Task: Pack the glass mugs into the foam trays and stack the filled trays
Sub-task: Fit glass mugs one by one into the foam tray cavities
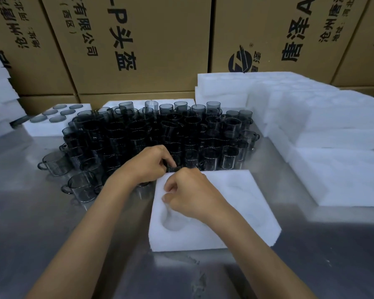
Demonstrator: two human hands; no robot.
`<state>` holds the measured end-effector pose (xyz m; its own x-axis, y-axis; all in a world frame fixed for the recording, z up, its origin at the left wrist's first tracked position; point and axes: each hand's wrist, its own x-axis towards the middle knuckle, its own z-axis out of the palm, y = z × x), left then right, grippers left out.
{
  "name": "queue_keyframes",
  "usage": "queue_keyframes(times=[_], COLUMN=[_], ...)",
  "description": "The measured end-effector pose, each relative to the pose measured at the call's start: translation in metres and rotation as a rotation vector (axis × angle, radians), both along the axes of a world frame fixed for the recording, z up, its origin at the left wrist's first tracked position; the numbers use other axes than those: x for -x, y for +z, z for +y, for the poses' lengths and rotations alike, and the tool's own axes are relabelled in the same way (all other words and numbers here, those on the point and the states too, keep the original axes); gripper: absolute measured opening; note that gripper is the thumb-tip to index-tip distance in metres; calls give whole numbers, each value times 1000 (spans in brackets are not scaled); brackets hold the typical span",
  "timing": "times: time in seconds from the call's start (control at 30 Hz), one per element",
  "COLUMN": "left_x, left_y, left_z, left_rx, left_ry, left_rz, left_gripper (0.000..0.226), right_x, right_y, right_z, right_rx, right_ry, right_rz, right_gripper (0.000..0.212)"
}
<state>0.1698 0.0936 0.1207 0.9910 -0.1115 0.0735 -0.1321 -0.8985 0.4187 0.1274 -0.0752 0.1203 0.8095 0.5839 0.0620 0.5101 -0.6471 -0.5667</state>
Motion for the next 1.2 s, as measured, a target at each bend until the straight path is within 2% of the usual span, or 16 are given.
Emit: queue_keyframes(times=[0.1, 0.27, 0.33, 0.4, 0.47, 0.53, 0.6, 0.73, 0.83, 0.93, 1.03, 1.13, 1.2], left_x=[-1, 5, 12, 23, 35, 44, 51, 60, 64, 65, 66, 64, 62], left_y=[2, 5, 15, 27, 38, 42, 37, 19, 16, 15, 12, 9, 9], left_z=[1, -3, -5, -4, -4, -10, -20, -32, -33, -35, -39, -37, -30], left_rx=[-2, 135, 193, 249, 262, 267, 318, 427, 505, 462, 441, 435, 499], left_ry=[-29, 11, 23, -13, -84, -139, -149, -105, -80, -77, -71, -39, -45], left_rz=[2, -200, -310, -338, -285, -233, -216, -227, -257, -266, -277, -383, -314], left_gripper=[19, 17, 18, 22, 26, 25, 22, 17, 16, 16, 16, 26, 41], right_x=[-8, -18, -21, -29, -40, -47, -50, -49, -46, -45, -43, -44, -43], right_y=[0, 2, 5, 11, 17, 19, 16, 3, -7, -15, -17, -18, -19], right_z=[-9, -26, -29, -36, -47, -56, -59, -58, -52, -48, -50, -51, -50], right_rx=[-220, -566, -687, -776, -752, -670, -623, -608, -620, -547, -526, -526, -509], right_ry=[28, 10, -47, -194, -290, -166, 5, 45, -20, -40, 1, 40, 37], right_rz=[169, 474, 503, 409, 270, 284, 369, 335, 282, 143, 133, 126, 116], right_gripper=[13, 15, 13, 17, 39, 65, 74, 61, 67, 49, 43, 43, 45])
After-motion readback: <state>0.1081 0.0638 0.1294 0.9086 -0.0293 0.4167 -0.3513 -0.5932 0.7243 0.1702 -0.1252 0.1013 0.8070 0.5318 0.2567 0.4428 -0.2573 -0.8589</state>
